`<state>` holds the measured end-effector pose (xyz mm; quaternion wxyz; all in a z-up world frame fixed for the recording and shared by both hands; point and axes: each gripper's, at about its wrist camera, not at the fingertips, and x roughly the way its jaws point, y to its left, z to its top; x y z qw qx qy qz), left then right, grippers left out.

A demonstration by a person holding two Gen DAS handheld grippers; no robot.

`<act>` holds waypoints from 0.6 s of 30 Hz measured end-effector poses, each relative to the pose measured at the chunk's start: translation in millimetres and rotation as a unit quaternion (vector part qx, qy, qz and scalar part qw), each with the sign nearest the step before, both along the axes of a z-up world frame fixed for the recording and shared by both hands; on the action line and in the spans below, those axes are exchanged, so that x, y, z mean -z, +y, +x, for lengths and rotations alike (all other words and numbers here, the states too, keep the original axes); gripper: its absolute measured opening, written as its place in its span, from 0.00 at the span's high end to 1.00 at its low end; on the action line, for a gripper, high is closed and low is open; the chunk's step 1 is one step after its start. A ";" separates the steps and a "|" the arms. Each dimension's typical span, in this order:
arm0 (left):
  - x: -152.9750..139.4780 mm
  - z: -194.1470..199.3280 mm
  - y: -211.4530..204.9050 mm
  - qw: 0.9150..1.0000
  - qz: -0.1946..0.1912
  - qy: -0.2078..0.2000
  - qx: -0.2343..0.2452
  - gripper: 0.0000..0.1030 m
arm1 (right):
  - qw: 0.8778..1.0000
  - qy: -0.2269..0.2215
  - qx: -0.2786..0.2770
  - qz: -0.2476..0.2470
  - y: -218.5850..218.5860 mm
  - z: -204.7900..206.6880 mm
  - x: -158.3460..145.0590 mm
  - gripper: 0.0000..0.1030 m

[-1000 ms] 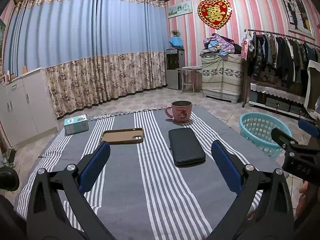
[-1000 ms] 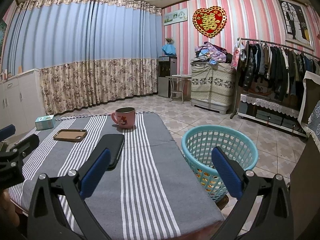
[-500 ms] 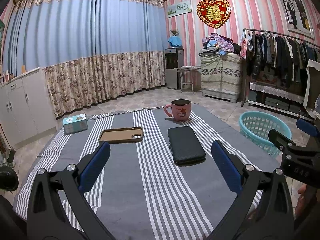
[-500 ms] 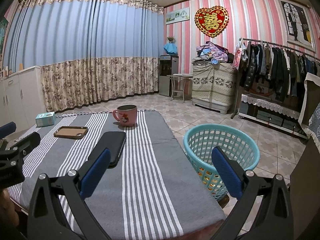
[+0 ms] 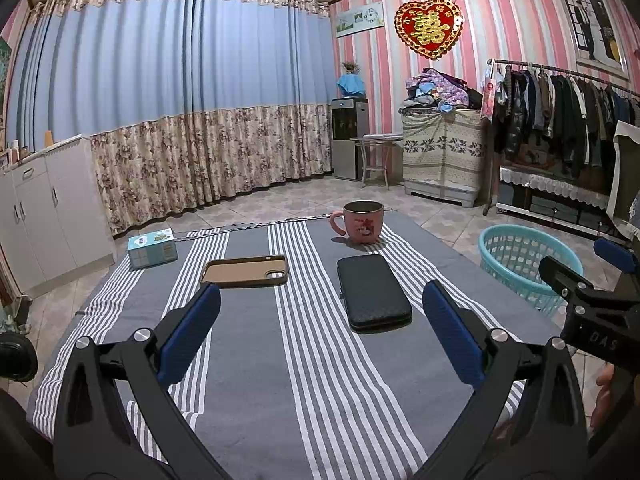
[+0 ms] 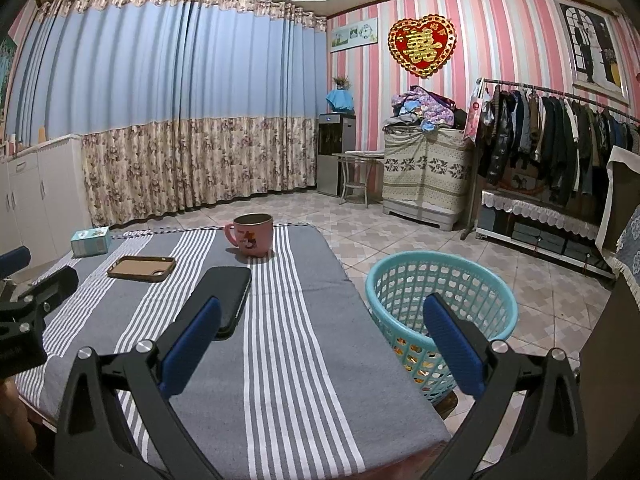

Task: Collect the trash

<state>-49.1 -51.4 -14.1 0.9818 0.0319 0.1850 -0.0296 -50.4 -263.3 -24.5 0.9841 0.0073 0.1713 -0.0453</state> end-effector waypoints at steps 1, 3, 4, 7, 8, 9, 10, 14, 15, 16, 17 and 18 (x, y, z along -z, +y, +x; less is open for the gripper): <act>0.1 0.0 -0.2 1.000 0.000 0.000 0.000 0.05 | 1.000 0.000 0.000 0.002 -0.4 -0.1 -0.4 0.04; 0.1 -0.1 -0.3 1.000 0.000 0.000 0.000 0.05 | 1.000 -0.002 0.002 0.000 -1.0 -0.5 -1.6 0.04; 0.0 -0.4 -0.3 1.000 0.000 0.000 0.000 0.05 | 1.000 -0.003 0.003 -0.001 -1.7 -0.6 -3.0 0.04; -0.4 -0.4 -0.4 1.000 0.000 0.001 0.000 0.05 | 1.000 -0.006 0.004 -0.003 -1.8 -1.2 -4.9 0.04; -0.1 -0.2 -0.6 1.000 0.000 0.000 0.000 0.05 | 1.000 -0.006 0.004 -0.003 -2.9 -2.1 -5.6 0.04; -0.2 -0.3 -0.5 1.000 0.000 0.000 0.000 0.05 | 1.000 -0.005 0.004 -0.004 -2.7 -2.0 -5.6 0.04; -0.1 -0.2 -0.4 1.000 -0.001 0.001 0.001 0.05 | 1.000 -0.005 0.004 -0.004 -2.5 -2.1 -5.9 0.04; -0.8 -1.3 -0.5 1.000 0.000 0.000 0.000 0.05 | 1.000 -0.006 0.006 -0.002 -2.6 -2.2 -6.3 0.04; -1.1 -1.8 -0.5 1.000 0.001 -0.001 -0.001 0.05 | 1.000 -0.006 0.007 -0.002 -2.3 -2.3 -6.7 0.04; -1.4 -1.7 0.1 1.000 0.001 0.000 -0.004 0.05 | 1.000 -0.006 0.006 -0.002 -4.2 -2.0 -7.3 0.04; -1.8 -1.7 0.7 1.000 -0.001 0.003 -0.003 0.05 | 1.000 -0.005 0.006 -0.002 -5.4 -1.6 -7.7 0.04; -2.4 -1.4 1.6 1.000 -0.004 0.005 -0.001 0.05 | 1.000 -0.004 0.005 -0.002 -5.1 -1.3 -7.9 0.04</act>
